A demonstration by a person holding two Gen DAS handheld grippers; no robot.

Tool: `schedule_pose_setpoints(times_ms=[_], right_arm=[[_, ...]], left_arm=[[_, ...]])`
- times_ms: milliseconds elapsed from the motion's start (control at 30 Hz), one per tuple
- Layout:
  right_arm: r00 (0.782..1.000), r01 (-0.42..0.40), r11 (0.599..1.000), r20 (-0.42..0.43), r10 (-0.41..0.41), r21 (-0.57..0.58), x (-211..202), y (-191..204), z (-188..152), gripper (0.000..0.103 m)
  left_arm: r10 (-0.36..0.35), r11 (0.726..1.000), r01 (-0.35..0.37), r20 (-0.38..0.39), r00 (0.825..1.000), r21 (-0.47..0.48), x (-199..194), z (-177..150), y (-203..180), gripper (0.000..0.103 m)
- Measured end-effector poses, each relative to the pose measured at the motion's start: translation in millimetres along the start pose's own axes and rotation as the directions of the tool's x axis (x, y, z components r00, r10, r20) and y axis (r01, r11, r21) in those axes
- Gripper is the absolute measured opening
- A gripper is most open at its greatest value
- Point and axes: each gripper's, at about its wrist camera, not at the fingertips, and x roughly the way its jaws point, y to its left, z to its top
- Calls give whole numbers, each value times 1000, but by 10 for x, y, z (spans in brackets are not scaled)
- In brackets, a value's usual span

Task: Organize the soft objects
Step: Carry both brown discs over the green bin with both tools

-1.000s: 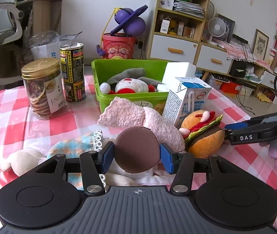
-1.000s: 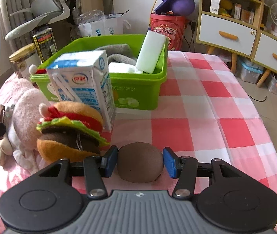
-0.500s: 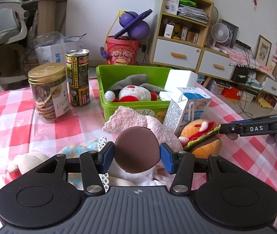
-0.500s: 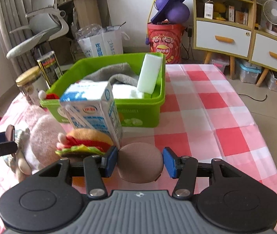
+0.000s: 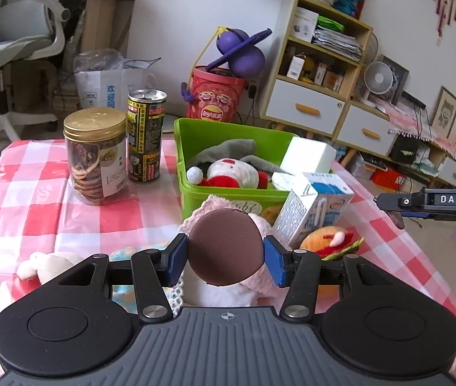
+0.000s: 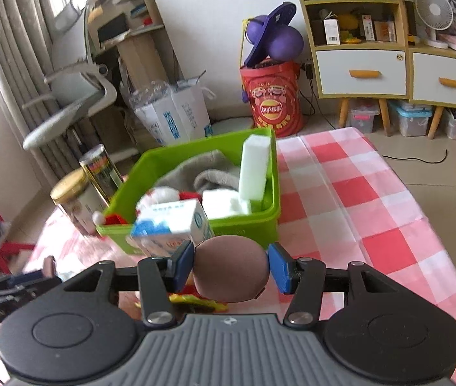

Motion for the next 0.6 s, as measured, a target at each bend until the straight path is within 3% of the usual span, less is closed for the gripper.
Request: schedule_pose_setpoints(times_ms=[367, 600], right_arm=[[996, -82, 992, 40, 78, 95, -30, 2, 221, 25], [991, -131, 980, 51, 125, 149, 28, -25, 440, 25]], left_arm=[[13, 991, -9, 28, 1000, -130, 52, 265, -112, 52], [27, 991, -22, 36, 999, -134, 134, 535, -57, 52]])
